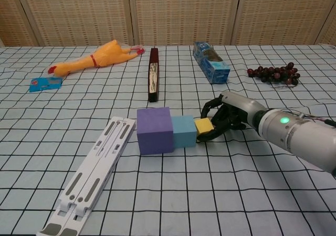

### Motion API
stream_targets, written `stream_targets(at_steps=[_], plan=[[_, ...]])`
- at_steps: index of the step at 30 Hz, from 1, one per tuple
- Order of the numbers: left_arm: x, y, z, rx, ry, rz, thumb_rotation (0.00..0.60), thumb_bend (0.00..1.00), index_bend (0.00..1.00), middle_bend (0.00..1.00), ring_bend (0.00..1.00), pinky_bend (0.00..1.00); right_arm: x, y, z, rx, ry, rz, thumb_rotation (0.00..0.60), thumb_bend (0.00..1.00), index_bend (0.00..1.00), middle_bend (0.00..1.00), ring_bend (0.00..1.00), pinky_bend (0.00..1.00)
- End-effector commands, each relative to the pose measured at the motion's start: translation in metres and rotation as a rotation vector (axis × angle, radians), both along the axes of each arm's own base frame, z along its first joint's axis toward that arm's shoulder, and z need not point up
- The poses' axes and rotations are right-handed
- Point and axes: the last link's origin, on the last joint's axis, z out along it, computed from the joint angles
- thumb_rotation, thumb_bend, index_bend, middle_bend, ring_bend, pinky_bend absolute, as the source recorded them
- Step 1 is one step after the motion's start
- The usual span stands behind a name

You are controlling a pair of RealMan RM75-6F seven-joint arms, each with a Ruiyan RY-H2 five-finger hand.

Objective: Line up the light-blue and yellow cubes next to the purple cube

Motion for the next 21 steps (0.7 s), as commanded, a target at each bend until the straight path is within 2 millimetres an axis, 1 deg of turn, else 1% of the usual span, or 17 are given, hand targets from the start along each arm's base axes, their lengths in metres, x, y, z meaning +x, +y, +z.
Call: stream_targets(at_steps=[1,8,13,18,21], plan=[[0.000,0.000,0.000,-0.001,0.000,-0.001,0.600,0.47,0.52,0.71,0.64,0.84,0.000,0.000,0.000,0.003,-0.001,-0.001,0.600,0.00,0.52,0.94,1.00,1.00],[0.000,0.000,0.000,-0.002,0.001,0.000,0.600,0.46,0.52,0.71,0.64,0.84,0.001,0.000,0.003,0.007,-0.006,0.008,0.600,0.00,0.42,0.94,1.00,1.00],[0.000,0.000,-0.001,-0.006,0.003,-0.001,0.600,0.46,0.52,0.71,0.64,0.84,0.002,0.000,0.012,0.014,0.002,0.031,0.600,0.00,0.36,0.94,1.00,1.00],[0.000,0.000,-0.001,-0.008,0.004,0.001,0.600,0.46,0.52,0.71,0.64,0.84,0.002,0.000,0.025,0.010,0.034,0.066,0.600,0.00,0.34,0.94,1.00,1.00],[0.000,0.000,-0.001,-0.008,0.004,0.003,0.600,0.46,0.52,0.71,0.64,0.84,-0.001,-0.001,0.033,0.009,0.097,0.104,0.600,0.02,0.34,0.94,1.00,1.00]])
